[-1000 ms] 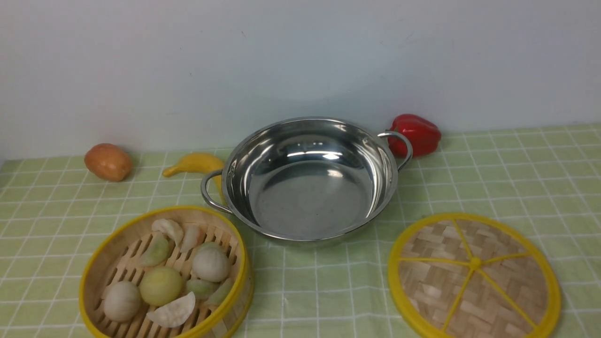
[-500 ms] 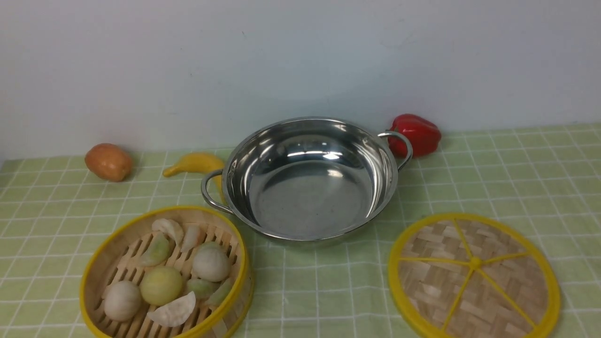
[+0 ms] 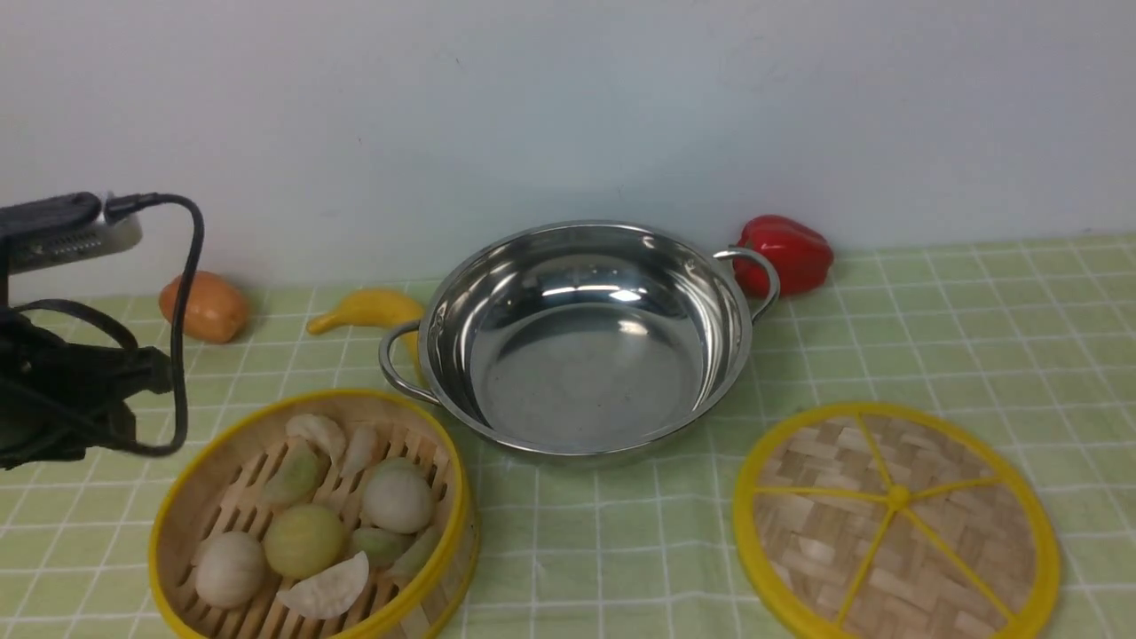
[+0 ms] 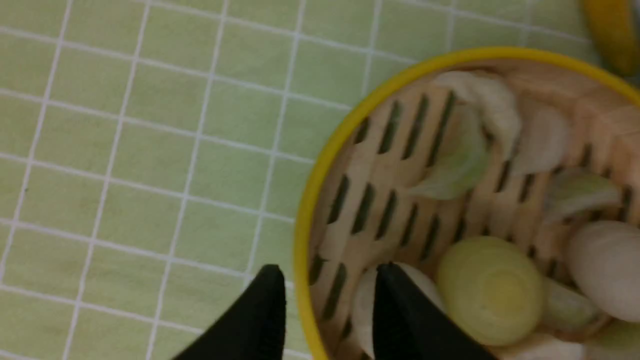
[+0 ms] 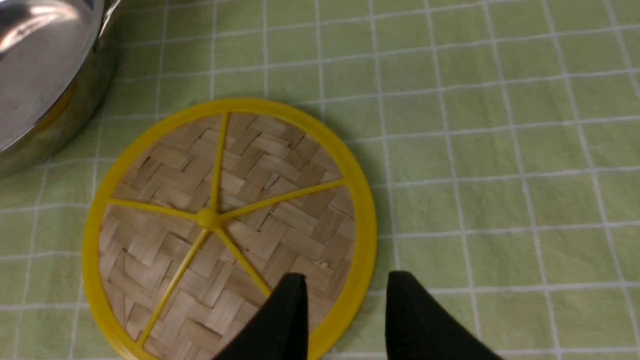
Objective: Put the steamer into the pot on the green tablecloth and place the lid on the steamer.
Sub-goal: 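Grasp the rim of the steamer basket holding the buns with the left gripper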
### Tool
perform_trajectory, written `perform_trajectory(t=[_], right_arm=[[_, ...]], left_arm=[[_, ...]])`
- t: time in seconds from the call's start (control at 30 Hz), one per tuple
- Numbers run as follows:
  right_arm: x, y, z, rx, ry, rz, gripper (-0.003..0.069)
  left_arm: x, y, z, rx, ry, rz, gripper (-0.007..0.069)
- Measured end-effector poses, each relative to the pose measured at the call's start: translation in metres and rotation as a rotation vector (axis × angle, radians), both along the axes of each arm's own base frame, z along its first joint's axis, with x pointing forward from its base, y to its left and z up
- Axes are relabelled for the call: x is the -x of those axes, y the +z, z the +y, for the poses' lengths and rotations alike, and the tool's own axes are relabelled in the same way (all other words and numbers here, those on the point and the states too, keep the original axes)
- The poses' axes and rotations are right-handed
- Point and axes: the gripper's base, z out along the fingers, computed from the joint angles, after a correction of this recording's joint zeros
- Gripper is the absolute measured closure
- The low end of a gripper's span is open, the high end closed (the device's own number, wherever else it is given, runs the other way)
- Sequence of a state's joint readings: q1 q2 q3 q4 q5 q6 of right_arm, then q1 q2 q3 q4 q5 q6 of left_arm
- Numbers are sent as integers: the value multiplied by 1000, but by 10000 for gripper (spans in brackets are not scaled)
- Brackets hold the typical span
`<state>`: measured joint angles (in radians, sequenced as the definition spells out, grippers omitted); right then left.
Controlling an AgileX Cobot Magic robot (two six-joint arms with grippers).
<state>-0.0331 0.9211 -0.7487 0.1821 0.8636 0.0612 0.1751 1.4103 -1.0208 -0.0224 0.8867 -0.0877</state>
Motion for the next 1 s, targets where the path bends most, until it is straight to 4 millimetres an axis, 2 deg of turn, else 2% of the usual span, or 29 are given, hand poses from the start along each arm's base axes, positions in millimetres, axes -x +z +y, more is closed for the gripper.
perform_trajectory(t=[0.2, 0.33, 0.73, 0.87, 1.0], right_arm=[[-6, -1, 6, -41, 60, -15, 419], [-7, 1, 8, -52, 74, -40, 419], [-8, 1, 9, -60, 79, -51, 419], [-8, 2, 9, -59, 79, -54, 419], [-8, 2, 9, -59, 79, -54, 419]], left_arm=[[-20, -48, 12, 20, -16, 195, 382], [-26, -68, 13, 26, -50, 260, 382], [-37, -88, 16, 25, -59, 266, 382], [-43, -104, 17, 30, -58, 283, 386], [-45, -110, 16, 51, -34, 283, 469]])
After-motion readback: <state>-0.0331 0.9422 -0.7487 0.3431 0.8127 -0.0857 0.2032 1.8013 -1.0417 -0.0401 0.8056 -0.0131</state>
